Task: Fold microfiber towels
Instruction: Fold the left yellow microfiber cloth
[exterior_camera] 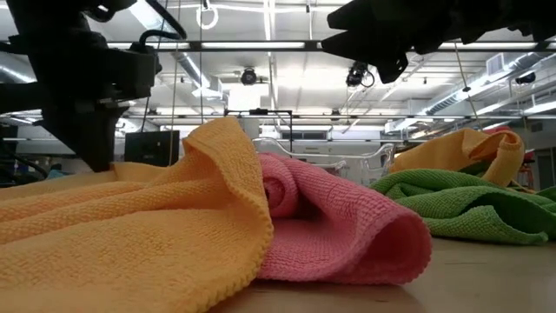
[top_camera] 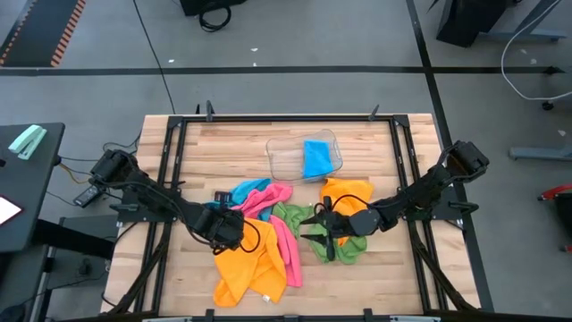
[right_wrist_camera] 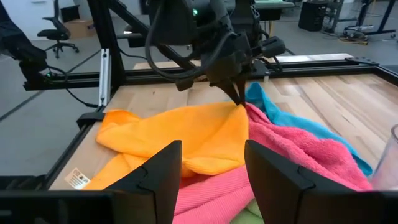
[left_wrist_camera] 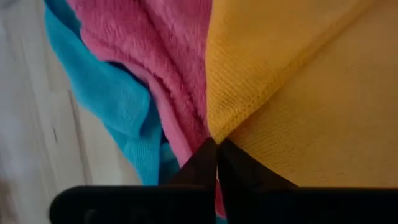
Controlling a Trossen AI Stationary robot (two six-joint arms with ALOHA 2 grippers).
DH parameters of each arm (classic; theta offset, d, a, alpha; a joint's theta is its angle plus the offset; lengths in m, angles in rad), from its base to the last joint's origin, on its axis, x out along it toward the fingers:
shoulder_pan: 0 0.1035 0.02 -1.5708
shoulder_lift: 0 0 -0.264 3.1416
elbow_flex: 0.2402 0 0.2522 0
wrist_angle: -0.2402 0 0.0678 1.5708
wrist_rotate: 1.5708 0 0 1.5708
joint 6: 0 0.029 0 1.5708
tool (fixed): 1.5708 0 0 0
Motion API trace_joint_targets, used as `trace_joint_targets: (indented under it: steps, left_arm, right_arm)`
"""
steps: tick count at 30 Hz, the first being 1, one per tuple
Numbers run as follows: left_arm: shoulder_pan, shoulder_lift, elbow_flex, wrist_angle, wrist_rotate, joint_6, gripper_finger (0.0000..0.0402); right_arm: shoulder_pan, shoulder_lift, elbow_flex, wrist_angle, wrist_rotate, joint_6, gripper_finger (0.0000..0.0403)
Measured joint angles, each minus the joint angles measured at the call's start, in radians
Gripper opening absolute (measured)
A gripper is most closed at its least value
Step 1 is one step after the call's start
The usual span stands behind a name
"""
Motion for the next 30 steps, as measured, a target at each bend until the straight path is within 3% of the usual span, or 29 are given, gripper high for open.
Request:
trace_joint_targets:
  steps: [8, 18, 30]
  left_arm:
    - [-0.017, -0.065, 0.084, -0.019, -0.020, 0.009, 0.0007]
    - [-0.016, -0.141, 0.213, -0.017, -0.025, 0.044, 0.0010]
    - [-0.020, -0.149, 0.393, -0.034, -0.117, 0.092, 0.0004]
  right_arm:
    - [0.000, 0.048, 0.074, -0.033, 0.001, 0.008, 0.0183]
    - [-0.016, 0.263, 0.410, -0.299, 0.013, -0.073, 0.0184]
    - [-0.015, 0.391, 0.765, -0.635, 0.238, -0.133, 0.0184]
